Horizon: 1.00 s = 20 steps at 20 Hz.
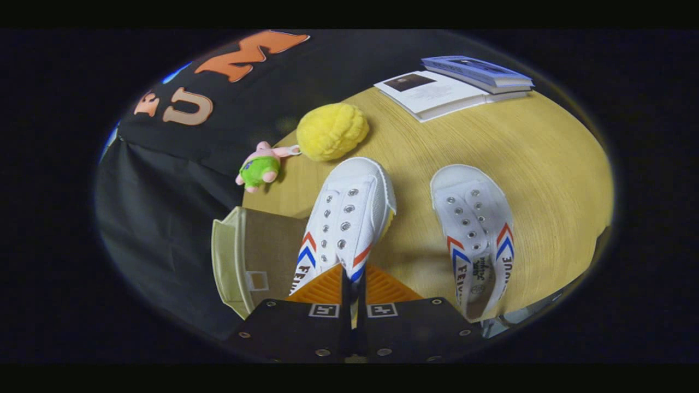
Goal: Open the storage box then place both shoes into the box .Put the left shoe in first, then the right shoe, with the right side of both shoes facing outward in a uniform manner.
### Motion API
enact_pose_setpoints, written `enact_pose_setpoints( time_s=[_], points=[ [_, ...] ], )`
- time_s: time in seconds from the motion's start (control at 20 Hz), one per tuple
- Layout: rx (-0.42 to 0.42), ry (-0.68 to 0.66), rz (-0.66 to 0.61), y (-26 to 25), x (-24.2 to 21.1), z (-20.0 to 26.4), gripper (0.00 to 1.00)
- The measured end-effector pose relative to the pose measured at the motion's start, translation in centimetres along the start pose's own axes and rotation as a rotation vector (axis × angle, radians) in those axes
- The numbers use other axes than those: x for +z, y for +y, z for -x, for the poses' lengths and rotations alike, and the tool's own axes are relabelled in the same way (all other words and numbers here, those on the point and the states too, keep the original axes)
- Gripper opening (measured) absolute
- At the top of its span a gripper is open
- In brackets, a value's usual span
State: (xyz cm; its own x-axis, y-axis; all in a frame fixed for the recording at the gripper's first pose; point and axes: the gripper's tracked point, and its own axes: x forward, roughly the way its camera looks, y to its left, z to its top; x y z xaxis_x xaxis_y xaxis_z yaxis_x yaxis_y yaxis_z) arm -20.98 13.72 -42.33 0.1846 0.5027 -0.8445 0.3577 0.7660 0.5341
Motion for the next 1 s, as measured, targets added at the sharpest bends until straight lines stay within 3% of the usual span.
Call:
enact_pose_setpoints(
  time_s=[0.3, 0.45, 0.65, 1.0],
  points=[
    [0.1, -0.073, 0.153, 7.0, 2.6, 4.0, 0.04],
    [0.157, -0.069, 0.238, 10.7, 1.8, 4.4, 0.04],
    [0.174, -0.022, 0.343, 14.1, -0.5, 2.3, 0.04],
    [0.144, 0.11, 0.401, 16.3, -5.6, -2.6, 0.04]
  ],
)
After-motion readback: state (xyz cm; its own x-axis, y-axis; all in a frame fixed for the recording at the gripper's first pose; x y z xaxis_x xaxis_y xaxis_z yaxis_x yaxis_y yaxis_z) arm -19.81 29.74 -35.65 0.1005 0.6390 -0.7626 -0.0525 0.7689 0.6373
